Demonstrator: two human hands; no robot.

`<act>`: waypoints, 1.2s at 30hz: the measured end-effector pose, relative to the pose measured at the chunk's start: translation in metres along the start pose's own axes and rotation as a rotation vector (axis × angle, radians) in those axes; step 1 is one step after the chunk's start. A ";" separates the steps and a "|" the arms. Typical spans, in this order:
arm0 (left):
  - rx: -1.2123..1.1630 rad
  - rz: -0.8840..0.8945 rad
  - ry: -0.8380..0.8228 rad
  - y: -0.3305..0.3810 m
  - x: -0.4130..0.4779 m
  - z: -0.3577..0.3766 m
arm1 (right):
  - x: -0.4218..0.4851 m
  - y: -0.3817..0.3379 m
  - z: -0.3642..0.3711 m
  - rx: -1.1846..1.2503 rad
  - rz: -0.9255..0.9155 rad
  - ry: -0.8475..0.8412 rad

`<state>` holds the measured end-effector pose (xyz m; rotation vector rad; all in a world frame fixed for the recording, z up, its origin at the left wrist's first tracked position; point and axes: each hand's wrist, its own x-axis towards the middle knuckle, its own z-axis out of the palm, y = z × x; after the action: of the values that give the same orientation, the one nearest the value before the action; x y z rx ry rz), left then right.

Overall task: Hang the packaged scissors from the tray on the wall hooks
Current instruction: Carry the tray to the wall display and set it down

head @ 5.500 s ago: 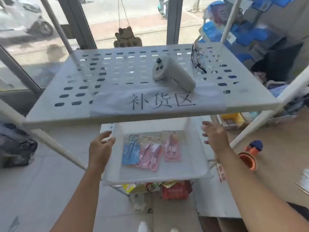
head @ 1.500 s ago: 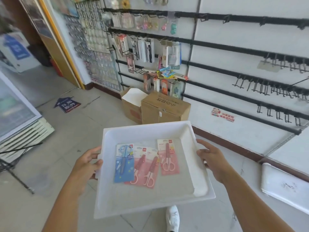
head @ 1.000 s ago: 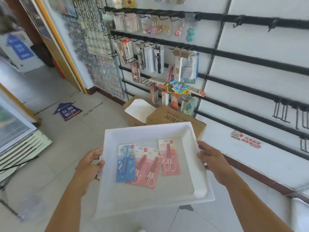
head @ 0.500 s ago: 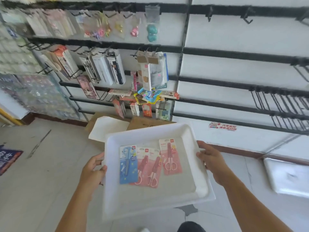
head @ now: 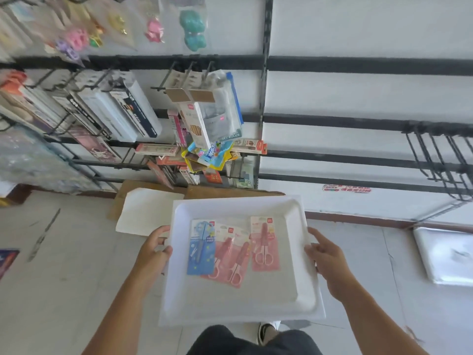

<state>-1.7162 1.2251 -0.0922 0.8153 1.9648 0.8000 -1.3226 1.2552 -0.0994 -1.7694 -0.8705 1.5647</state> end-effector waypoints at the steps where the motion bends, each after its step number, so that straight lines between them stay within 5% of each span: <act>1: 0.011 -0.006 -0.001 0.003 0.008 0.003 | 0.007 -0.003 0.002 0.001 0.012 0.011; 16: 0.198 -0.020 -0.114 0.000 0.130 0.037 | 0.082 0.005 0.066 0.121 0.203 0.305; 22: 0.244 -0.136 -0.110 -0.044 0.170 0.064 | 0.118 0.054 0.092 0.032 0.313 0.282; 36: 0.197 -0.134 -0.093 -0.029 0.211 0.073 | 0.142 0.018 0.112 0.054 0.247 0.302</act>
<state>-1.7511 1.3891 -0.2422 0.8099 2.0118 0.4875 -1.4211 1.3609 -0.2095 -2.0666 -0.4752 1.4002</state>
